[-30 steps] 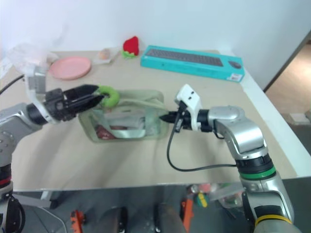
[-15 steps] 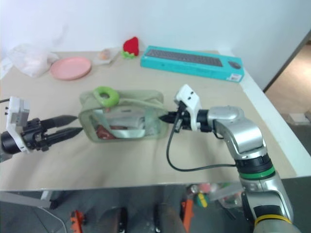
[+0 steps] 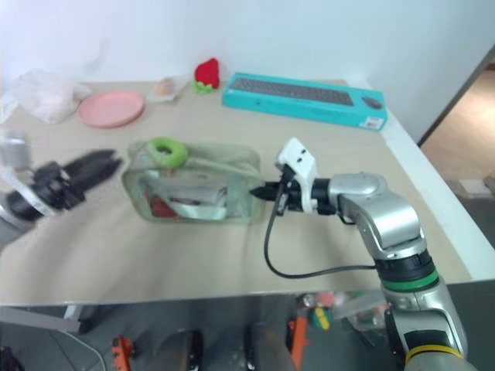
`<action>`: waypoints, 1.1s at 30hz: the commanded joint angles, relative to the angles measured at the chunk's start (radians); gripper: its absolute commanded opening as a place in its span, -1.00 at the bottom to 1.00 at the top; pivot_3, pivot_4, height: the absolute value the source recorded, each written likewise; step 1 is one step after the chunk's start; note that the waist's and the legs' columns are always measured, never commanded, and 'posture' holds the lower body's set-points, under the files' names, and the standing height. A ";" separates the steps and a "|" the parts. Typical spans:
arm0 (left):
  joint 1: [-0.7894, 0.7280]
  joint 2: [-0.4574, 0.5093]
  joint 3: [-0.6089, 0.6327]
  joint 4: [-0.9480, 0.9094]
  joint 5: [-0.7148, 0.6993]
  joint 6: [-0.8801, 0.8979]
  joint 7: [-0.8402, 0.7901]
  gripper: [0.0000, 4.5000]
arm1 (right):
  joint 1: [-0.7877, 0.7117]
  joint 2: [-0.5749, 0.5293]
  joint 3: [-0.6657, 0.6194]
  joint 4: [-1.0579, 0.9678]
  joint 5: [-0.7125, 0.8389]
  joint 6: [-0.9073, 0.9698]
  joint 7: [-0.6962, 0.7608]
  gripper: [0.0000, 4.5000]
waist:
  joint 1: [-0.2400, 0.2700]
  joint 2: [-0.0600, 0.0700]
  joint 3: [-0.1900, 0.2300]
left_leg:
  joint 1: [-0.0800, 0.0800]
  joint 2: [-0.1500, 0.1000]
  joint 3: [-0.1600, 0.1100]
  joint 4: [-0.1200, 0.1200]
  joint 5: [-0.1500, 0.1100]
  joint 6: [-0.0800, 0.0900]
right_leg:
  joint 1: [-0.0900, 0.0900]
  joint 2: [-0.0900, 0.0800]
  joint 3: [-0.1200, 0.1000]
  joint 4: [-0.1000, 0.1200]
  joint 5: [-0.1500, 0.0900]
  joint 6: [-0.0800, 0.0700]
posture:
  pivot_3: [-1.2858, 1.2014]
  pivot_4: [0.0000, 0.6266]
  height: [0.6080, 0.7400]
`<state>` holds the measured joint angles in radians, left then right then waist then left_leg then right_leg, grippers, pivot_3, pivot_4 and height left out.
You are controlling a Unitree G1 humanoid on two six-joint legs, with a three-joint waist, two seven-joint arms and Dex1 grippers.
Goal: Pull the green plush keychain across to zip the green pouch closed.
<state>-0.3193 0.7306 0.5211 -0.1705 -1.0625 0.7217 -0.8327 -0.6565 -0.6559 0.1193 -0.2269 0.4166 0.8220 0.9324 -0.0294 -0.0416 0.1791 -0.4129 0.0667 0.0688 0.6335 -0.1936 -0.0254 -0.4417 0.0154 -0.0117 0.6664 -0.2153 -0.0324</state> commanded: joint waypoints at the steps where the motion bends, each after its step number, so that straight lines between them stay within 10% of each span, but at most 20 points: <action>1: 0.022 0.034 0.087 -0.011 -0.066 0.025 0.003 0.30 | 0.003 -0.012 -0.004 -0.028 0.009 0.003 0.001 -1.00 | -0.001 0.000 0.000 | 0.000 0.000 0.000 0.000 0.000 0.000 | 0.000 0.000 0.000 0.000 0.000 0.000 | 0.03 -0.52 1.00; 17: 0.084 0.033 -0.148 -0.014 0.145 -0.021 -0.062 0.30 | -0.004 -0.009 0.001 -0.020 0.009 -0.002 0.001 -1.00 | 0.002 -0.001 0.000 | 0.000 -0.001 0.001 0.000 0.000 0.000 | 0.000 -0.001 0.000 0.000 -0.001 0.000 | 0.03 -0.52 1.00; 25: 0.007 0.020 -0.143 0.023 0.122 -0.018 -0.098 -0.94 | 0.009 -0.019 -0.014 -0.034 0.015 0.008 -0.008 -1.00 | 0.002 -0.001 0.000 | 0.000 -0.001 0.002 0.000 -0.001 0.000 | 0.000 -0.001 0.001 0.000 -0.001 0.001 | 0.03 -0.52 1.00; 30: 0.018 0.018 -0.160 0.010 0.177 -0.045 -0.087 -0.99 | 0.014 -0.022 -0.022 -0.036 0.024 0.009 -0.015 -1.00 | 0.003 -0.001 0.000 | 0.000 -0.001 0.002 0.000 -0.001 0.000 | 0.000 -0.001 0.001 0.000 -0.001 0.001 | 0.03 -0.52 1.00; 33: 0.021 0.011 -0.169 0.002 0.202 -0.062 -0.079 -1.00 | 0.011 -0.020 -0.034 -0.033 0.037 0.018 -0.017 -0.39 | 0.004 -0.001 0.000 | 0.000 -0.001 0.002 0.000 -0.001 0.000 | 0.000 -0.001 0.001 0.000 -0.001 0.001 | 0.03 -0.52 1.00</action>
<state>-0.2933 0.7402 0.3500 -0.1308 -0.8693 0.6865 -0.9136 -0.6402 -0.6689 0.1109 -0.2337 0.4357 0.8379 0.9142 -0.0257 -0.0422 0.1788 -0.4132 0.0657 0.0706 0.6336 -0.1942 -0.0258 -0.4420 0.0139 -0.0109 0.6662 -0.2159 -0.0315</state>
